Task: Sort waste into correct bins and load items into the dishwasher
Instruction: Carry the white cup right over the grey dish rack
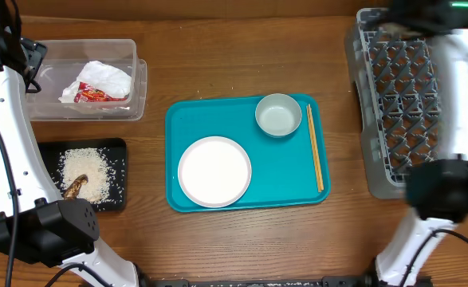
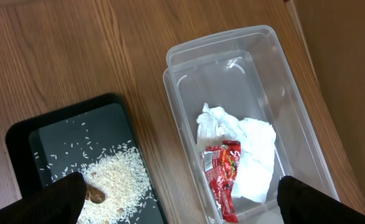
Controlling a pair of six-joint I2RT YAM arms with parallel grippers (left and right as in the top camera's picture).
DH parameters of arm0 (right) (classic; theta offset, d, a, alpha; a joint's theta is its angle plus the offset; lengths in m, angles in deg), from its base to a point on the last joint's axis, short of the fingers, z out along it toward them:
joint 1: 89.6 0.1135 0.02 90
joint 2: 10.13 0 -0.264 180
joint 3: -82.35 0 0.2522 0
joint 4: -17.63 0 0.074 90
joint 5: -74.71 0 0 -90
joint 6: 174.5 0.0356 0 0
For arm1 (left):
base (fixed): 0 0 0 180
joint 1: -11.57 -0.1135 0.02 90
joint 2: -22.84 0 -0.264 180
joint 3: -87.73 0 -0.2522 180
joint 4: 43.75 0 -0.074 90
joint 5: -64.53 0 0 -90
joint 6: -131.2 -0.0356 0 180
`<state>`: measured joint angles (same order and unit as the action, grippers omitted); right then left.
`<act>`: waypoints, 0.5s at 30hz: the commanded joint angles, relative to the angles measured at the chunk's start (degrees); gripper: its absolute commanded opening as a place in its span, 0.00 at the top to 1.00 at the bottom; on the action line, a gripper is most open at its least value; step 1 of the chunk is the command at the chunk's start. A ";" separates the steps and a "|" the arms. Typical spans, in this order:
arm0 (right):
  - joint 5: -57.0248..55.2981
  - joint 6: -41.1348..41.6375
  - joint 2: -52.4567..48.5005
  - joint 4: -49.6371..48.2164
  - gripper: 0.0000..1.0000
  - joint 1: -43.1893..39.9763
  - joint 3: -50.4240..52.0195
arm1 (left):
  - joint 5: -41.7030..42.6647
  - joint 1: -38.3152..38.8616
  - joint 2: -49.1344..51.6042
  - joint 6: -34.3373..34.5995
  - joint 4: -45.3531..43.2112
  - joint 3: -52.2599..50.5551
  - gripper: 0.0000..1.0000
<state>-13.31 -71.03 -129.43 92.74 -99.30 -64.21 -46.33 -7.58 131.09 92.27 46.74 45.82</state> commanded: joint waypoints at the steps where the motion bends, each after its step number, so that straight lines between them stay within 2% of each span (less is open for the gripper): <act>1: 17.22 -1.46 1.36 -2.86 0.96 -12.00 0.15 | -1.09 0.15 0.22 -0.04 -0.09 0.22 0.00; 7: 41.90 -1.46 -4.63 -13.27 0.96 -30.14 1.22 | -1.09 0.15 0.22 -0.04 -0.09 0.22 0.00; 11: 49.59 2.99 -10.43 -19.98 0.96 -36.24 1.22 | -1.11 0.15 0.22 -0.04 -0.09 0.22 0.00; 15: 53.57 7.48 -16.44 -26.58 0.96 -38.38 1.22 | -1.09 0.15 0.22 -0.04 -0.09 0.22 0.00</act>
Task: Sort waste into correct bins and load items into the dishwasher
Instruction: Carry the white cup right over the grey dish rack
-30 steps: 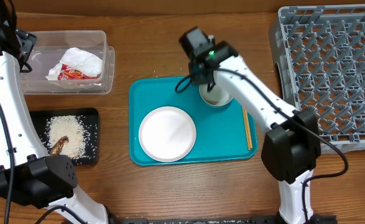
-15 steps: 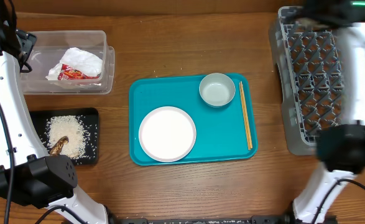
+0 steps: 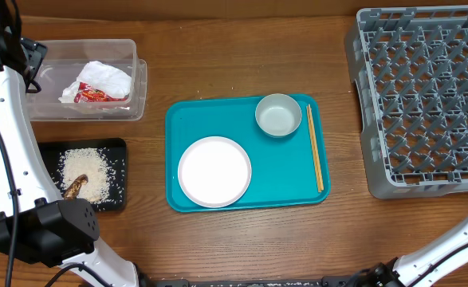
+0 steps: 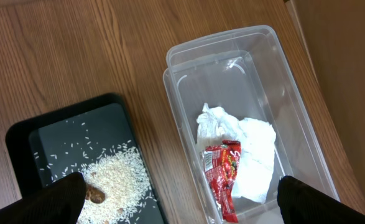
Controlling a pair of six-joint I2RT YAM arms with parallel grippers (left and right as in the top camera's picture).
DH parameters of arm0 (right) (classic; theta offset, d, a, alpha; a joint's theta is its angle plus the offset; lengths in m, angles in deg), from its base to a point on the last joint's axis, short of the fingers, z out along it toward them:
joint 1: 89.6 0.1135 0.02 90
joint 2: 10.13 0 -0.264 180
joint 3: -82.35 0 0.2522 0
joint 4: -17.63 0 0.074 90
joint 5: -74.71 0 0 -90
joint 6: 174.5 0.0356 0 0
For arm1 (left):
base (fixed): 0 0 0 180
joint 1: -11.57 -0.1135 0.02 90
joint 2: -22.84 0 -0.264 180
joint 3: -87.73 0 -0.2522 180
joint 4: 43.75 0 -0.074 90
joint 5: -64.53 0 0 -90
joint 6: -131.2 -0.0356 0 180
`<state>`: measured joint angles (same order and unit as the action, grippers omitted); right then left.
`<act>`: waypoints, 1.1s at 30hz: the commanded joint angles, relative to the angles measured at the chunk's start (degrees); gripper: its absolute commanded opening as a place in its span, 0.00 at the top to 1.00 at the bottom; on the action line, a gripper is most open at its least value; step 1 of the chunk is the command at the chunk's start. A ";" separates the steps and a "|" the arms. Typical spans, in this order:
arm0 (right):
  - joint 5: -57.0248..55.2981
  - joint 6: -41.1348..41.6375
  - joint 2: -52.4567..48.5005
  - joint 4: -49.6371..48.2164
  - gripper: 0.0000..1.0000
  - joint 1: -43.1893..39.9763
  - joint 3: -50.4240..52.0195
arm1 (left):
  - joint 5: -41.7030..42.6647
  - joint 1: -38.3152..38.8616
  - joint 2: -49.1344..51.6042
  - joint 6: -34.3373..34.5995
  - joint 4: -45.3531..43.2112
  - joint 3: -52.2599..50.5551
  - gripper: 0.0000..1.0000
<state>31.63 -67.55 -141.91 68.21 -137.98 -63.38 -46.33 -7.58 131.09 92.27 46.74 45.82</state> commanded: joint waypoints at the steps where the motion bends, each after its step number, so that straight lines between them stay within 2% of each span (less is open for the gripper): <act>1: 9.53 4.79 -5.20 -3.61 0.96 0.24 0.39 | -1.11 0.15 0.22 -0.04 -0.09 0.22 0.00; 6: 12.59 9.99 -11.21 -11.87 0.96 0.76 0.39 | -1.09 0.15 0.22 -0.04 -0.09 0.22 0.00; 10: 12.31 11.67 -14.05 -14.95 0.96 1.40 0.39 | -1.11 0.15 0.22 -0.04 -0.09 0.22 0.00; 17: 3.32 11.13 -15.15 -11.41 0.96 0.61 0.39 | -1.09 0.15 0.22 -0.04 -0.11 0.22 0.00; 33: -0.13 4.52 -17.14 -6.80 0.96 -0.52 0.39 | -1.11 0.15 0.22 -0.04 -0.09 0.22 0.00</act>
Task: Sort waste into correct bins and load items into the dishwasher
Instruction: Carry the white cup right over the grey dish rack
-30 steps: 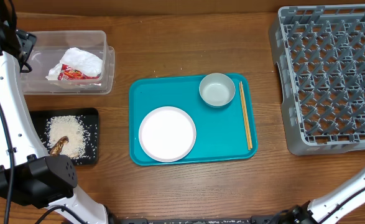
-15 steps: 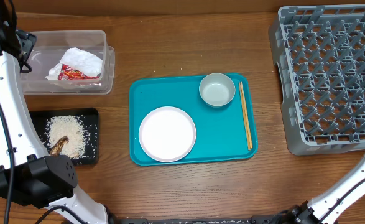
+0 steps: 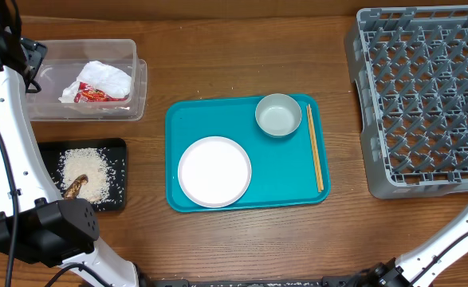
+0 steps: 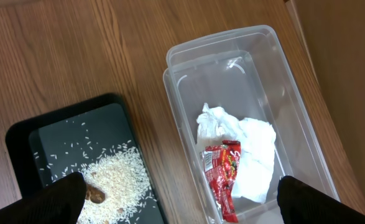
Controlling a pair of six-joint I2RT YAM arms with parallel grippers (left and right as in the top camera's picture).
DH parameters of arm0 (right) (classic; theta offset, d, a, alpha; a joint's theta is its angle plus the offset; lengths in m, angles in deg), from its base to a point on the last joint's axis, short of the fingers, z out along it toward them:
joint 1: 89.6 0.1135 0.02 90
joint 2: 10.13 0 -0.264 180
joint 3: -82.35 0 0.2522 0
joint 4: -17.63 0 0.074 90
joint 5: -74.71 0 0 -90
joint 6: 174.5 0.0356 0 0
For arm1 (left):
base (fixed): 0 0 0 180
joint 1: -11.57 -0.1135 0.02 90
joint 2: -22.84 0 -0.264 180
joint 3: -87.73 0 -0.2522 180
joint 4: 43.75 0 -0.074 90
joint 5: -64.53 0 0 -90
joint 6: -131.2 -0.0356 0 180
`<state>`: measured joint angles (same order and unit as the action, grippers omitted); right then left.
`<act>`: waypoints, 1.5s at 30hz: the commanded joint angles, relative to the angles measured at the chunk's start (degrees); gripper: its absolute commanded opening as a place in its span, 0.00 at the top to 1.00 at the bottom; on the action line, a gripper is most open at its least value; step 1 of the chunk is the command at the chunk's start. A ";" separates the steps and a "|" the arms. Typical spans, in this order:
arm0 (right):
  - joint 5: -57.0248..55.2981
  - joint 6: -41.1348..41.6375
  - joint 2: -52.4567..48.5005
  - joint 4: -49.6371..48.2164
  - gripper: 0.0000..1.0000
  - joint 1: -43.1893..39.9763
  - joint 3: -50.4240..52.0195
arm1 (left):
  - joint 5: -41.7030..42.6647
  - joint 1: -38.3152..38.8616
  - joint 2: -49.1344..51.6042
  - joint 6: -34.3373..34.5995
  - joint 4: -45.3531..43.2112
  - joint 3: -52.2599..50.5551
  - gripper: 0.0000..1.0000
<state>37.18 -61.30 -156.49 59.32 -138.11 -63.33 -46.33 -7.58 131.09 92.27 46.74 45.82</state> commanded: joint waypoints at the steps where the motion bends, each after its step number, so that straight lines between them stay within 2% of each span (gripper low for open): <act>1: -6.12 -2.49 -2.56 2.86 0.96 -0.39 0.35 | -1.11 0.15 0.22 -0.04 -0.09 0.22 0.00; 4: -6.73 -5.53 -2.45 3.89 0.96 -0.59 0.24 | -1.09 0.15 0.22 -0.04 -0.11 0.22 0.00; 8: -7.13 -5.42 -2.16 3.85 0.96 -1.36 0.17 | -1.11 0.15 0.22 -0.04 -0.09 0.22 0.00; 11: -2.43 -5.29 -2.27 1.51 0.96 -1.44 0.17 | -1.09 0.15 0.22 -0.04 -0.09 0.22 0.00; 17: 1.22 0.85 -2.27 -6.84 0.96 -0.76 0.17 | -1.09 0.15 0.22 -0.04 -0.11 0.22 0.00; 20: 0.70 0.83 -2.27 -7.69 0.96 -0.28 0.20 | -1.11 0.15 0.22 -0.04 -0.11 0.22 0.00; 33: -1.92 0.66 -3.28 -6.51 0.96 0.79 0.35 | -1.11 0.15 0.22 -0.04 -0.09 0.22 0.00; 39: -12.74 -2.75 -3.28 2.71 0.96 0.24 0.35 | -1.09 0.15 0.22 -0.04 -0.09 0.22 0.00; 45: -10.84 -5.25 -3.28 4.57 0.95 -1.60 0.33 | -1.11 0.15 0.22 -0.04 -0.09 0.22 0.00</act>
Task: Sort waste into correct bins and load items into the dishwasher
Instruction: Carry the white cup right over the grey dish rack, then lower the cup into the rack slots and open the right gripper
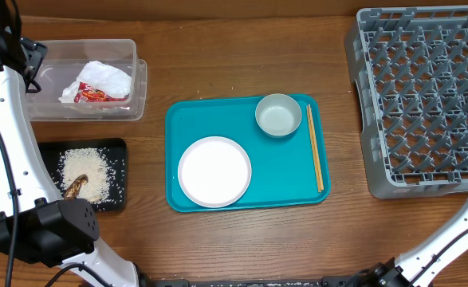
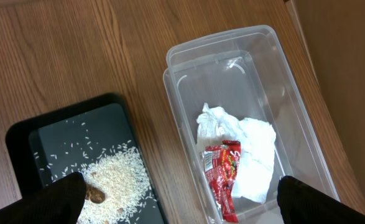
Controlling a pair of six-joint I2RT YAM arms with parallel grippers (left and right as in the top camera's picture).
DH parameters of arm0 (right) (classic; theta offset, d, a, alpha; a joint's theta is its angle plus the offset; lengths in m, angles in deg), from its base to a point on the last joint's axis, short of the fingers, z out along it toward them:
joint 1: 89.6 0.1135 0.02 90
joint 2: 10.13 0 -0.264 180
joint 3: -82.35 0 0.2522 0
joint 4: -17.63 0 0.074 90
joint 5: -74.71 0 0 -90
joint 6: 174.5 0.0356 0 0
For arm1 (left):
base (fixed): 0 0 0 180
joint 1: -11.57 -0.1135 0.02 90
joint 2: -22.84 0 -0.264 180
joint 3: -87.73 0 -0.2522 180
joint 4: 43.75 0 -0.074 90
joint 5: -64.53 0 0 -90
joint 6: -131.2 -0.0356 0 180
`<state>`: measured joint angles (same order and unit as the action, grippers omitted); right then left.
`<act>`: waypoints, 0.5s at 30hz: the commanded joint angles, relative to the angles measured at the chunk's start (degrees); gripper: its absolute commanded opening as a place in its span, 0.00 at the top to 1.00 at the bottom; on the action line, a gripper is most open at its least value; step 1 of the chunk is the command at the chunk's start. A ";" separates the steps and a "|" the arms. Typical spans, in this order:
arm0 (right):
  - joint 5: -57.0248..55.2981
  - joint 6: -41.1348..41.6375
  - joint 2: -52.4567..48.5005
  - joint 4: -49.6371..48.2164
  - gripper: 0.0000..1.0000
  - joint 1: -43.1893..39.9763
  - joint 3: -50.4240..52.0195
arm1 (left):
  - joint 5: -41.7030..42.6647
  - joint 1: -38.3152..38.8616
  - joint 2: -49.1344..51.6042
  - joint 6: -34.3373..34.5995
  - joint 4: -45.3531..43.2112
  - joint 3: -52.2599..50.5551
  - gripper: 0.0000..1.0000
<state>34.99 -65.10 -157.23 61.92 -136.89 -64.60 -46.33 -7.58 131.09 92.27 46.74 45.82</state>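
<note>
A teal tray (image 1: 289,171) in the middle of the table holds a white plate (image 1: 214,171), a pale green bowl (image 1: 278,115) and a pair of chopsticks (image 1: 316,147). The grey dishwasher rack (image 1: 421,96) stands at the right. At the far left, a clear bin (image 2: 182,81) contains a white napkin (image 2: 244,140) and a red wrapper (image 2: 222,174). Beside it, a black tray (image 2: 45,143) carries rice (image 2: 117,177) and a brown scrap. My left gripper (image 2: 182,205) hangs open high over both, holding nothing. The right gripper is out of view.
My left arm (image 1: 10,143) runs along the table's left edge, past the clear bin (image 1: 134,80) and black tray (image 1: 118,175). Part of the right arm (image 1: 457,231) crosses the lower right corner, below the rack. Bare wood separates the teal tray from bins and rack.
At first my right arm reached over the dishwasher rack and hid much of it. Half a second later it was back at the lower right corner, with the rack fully visible. It has stayed there. My left gripper has hung open over the bins throughout, and no object has moved.
</note>
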 commanded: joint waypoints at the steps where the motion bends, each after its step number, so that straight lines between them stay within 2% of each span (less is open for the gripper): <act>1: -8.59 -1.42 -2.54 1.97 0.95 -3.10 1.60 | -1.09 0.15 0.22 -0.04 -0.09 0.22 0.00; 5: -8.66 -1.44 -2.54 2.03 0.90 -4.02 1.60 | -1.09 0.15 0.22 -0.04 -0.09 0.22 0.00; 15: -9.33 -1.46 -2.23 5.38 0.87 -6.78 -1.49 | -1.09 0.15 0.22 -0.04 -0.11 0.22 0.00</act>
<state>36.35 -66.33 -157.23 66.03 -140.93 -65.17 -46.35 -7.58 131.09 92.27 46.72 45.82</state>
